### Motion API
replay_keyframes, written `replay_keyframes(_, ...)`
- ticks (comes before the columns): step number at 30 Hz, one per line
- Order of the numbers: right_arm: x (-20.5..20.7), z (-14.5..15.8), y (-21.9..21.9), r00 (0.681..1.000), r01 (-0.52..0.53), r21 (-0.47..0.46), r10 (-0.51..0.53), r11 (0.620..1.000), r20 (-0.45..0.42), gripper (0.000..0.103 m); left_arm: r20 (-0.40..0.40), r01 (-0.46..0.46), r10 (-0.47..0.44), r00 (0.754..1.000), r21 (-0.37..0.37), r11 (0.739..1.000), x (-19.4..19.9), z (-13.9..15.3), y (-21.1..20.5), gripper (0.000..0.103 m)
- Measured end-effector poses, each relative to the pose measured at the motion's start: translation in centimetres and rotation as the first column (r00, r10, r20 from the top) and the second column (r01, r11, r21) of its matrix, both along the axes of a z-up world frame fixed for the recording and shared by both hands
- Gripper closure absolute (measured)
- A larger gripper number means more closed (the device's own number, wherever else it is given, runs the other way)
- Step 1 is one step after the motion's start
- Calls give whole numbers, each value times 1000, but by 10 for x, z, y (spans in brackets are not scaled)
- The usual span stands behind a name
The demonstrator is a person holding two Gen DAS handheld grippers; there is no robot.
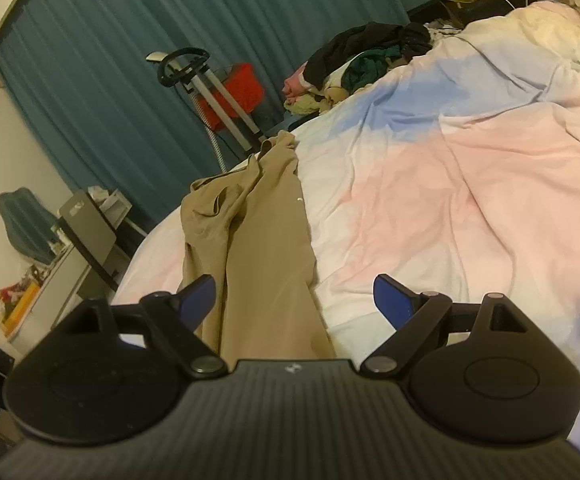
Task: Fold clothes
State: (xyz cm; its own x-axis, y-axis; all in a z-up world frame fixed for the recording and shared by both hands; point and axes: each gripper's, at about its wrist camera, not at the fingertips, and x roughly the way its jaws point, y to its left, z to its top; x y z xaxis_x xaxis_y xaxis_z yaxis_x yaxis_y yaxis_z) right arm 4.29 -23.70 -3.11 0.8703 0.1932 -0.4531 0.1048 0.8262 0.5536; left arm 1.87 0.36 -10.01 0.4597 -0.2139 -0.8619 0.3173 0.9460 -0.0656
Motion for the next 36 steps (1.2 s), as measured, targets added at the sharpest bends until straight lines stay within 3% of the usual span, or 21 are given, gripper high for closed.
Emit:
replay_keyframes(2, 0, 1, 1, 1000, -7, -3, 7, 1000, 10, 15, -3, 8, -8, 1000, -28, 1000, 1, 5, 3, 79)
replay_keyframes(4, -1, 3, 3, 999, -18, -9, 18, 1000, 28, 16, 24, 6, -5, 1000, -50, 999, 5, 15, 4, 57)
replay_keyframes(9, 2, 8, 9, 997, -52, -40, 54, 998, 62, 16, 190, -42, 50, 980, -46, 998, 26, 52, 4, 38)
replay_keyframes(13, 16, 16, 14, 993, -91, -80, 97, 993, 66, 25, 260, -118, 140, 955, -98, 988, 53, 59, 13, 34)
replay_keyframes(18, 65, 28, 27, 981, -181, -125, 188, 976, 47, 30, 248, -160, 199, 948, -169, 973, 73, 34, 30, 33)
replay_keyframes(22, 135, 30, 50, 969, -237, -163, 244, 958, 24, 30, 245, -218, 257, 935, -176, 960, 90, 18, 44, 34)
replay_keyframes(24, 178, 26, 70, 957, -280, -175, 288, 944, 23, 30, 284, -215, 263, 922, -189, 958, 96, 17, 50, 33)
replay_keyframes(27, 242, 15, 99, 941, -332, -77, 336, 940, 38, 33, 284, -214, 279, 917, -240, 947, 108, 9, 66, 32)
replay_keyframes(29, 280, 7, 122, 943, -326, -69, 329, 943, 46, 33, 264, -239, 311, 913, -273, 932, 117, 3, 78, 32)
replay_keyframes(32, 327, -11, 141, 967, -256, -51, 256, 965, -8, 35, 250, -257, 336, 908, -299, 919, 129, -7, 91, 32)
replay_keyframes(33, 337, -18, 143, 978, -206, -50, 205, 977, -38, 46, 247, -261, 339, 908, -301, 917, 133, -10, 93, 32)
replay_keyframes(35, 354, -31, 146, 989, -128, -51, 123, 990, -85, 54, 231, -267, 343, 910, -304, 914, 140, -17, 96, 32)
replay_keyframes(36, 359, -36, 147, 990, -119, -52, 114, 992, -86, 64, 219, -271, 346, 913, -311, 911, 144, -21, 98, 32)
